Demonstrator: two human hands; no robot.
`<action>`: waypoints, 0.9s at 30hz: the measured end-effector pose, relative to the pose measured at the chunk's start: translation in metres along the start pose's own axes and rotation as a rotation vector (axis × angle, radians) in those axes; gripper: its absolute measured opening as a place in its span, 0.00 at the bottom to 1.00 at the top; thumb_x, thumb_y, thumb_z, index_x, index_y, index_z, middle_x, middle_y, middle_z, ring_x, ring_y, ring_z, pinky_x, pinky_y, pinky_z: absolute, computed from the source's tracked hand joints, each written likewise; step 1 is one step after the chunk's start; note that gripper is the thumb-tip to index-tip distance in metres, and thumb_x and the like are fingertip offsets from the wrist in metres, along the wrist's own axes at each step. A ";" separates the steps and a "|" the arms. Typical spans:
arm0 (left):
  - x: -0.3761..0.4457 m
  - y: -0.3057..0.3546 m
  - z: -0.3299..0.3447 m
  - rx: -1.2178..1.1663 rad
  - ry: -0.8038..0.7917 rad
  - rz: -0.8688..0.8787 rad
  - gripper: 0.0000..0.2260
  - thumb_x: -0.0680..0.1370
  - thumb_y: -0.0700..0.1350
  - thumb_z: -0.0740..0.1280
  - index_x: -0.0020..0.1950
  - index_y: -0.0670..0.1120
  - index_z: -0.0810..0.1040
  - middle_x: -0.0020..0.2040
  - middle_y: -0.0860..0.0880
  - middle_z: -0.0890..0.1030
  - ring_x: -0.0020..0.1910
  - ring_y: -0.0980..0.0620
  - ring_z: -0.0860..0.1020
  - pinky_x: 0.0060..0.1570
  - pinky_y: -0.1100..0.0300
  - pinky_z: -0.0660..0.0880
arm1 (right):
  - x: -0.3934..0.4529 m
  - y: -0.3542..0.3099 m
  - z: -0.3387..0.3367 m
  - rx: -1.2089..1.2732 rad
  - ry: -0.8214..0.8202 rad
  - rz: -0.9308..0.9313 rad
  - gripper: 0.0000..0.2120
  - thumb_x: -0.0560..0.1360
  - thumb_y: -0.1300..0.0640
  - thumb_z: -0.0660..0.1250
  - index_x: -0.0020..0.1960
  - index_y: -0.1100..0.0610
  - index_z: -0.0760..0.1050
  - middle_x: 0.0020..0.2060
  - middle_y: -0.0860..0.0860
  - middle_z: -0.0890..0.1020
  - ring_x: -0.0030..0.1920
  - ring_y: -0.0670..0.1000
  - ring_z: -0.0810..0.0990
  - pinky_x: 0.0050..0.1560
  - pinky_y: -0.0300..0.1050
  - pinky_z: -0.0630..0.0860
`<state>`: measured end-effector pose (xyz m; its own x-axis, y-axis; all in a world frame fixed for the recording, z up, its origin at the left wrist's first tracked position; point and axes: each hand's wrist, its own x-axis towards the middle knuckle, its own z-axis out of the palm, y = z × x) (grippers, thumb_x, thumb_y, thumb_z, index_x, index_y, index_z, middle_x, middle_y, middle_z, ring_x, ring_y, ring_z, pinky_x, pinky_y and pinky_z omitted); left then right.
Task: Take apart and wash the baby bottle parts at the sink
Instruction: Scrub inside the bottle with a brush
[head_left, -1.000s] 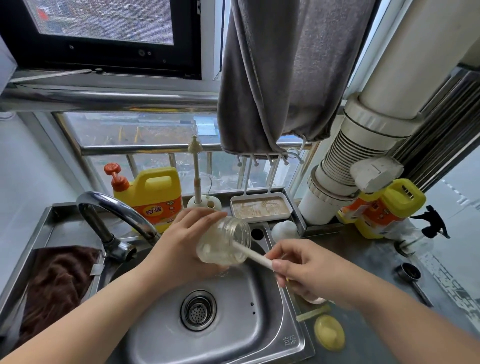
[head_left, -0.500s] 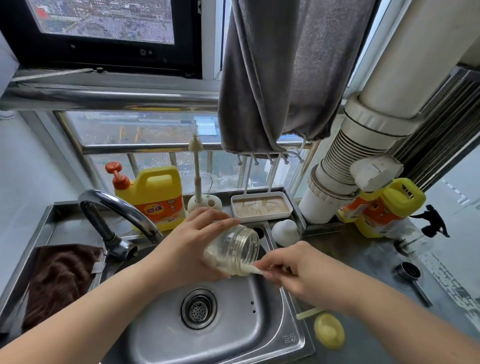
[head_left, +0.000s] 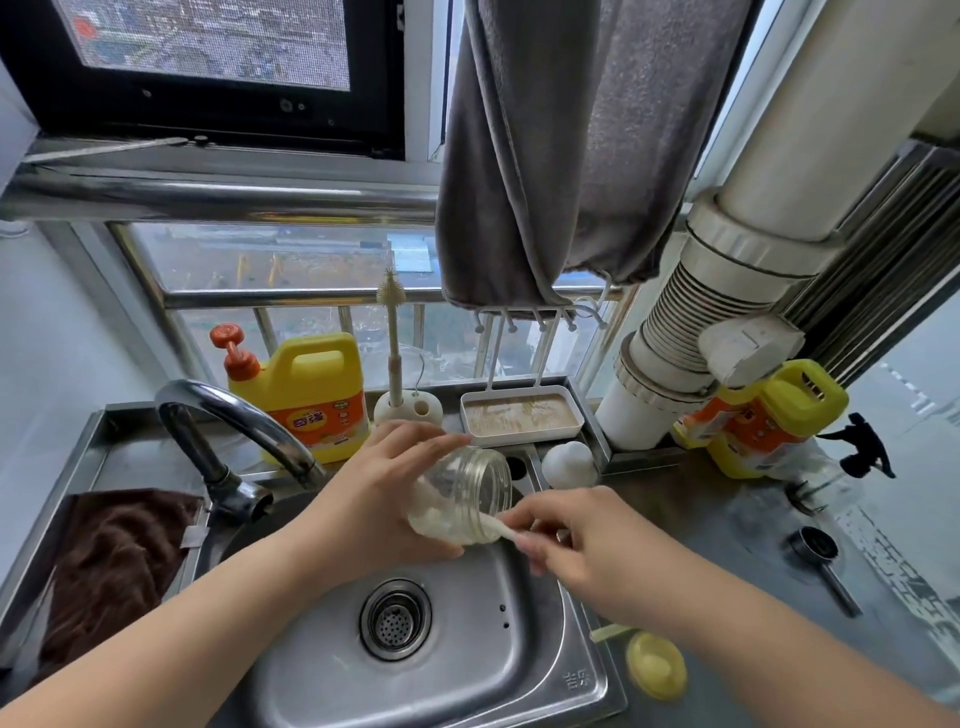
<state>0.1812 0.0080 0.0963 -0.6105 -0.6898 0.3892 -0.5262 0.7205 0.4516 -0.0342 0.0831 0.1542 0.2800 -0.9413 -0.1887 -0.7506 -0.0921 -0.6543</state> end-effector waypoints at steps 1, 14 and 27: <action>-0.001 -0.002 -0.001 0.008 -0.011 0.018 0.40 0.60 0.62 0.75 0.69 0.51 0.72 0.60 0.52 0.75 0.60 0.54 0.69 0.58 0.58 0.71 | -0.001 0.000 0.000 -0.018 -0.035 -0.028 0.09 0.78 0.56 0.64 0.56 0.50 0.80 0.35 0.46 0.81 0.33 0.42 0.78 0.36 0.32 0.73; -0.002 -0.005 -0.004 -0.135 -0.075 -0.154 0.41 0.58 0.67 0.71 0.69 0.60 0.67 0.60 0.69 0.65 0.62 0.64 0.65 0.63 0.68 0.64 | -0.003 0.031 -0.006 -0.902 0.332 -0.463 0.25 0.66 0.66 0.54 0.56 0.56 0.81 0.31 0.50 0.76 0.23 0.51 0.72 0.17 0.43 0.68; 0.039 0.023 -0.017 -0.158 0.302 0.085 0.05 0.72 0.37 0.67 0.47 0.44 0.78 0.45 0.52 0.76 0.40 0.57 0.77 0.43 0.66 0.78 | -0.013 0.015 0.054 -0.396 -0.385 0.066 0.09 0.74 0.61 0.61 0.51 0.52 0.76 0.47 0.57 0.78 0.49 0.61 0.78 0.45 0.44 0.73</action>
<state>0.1552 -0.0032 0.1356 -0.4328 -0.6349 0.6400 -0.3690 0.7725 0.5168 -0.0170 0.1118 0.1073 0.3672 -0.7694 -0.5227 -0.9209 -0.2218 -0.3205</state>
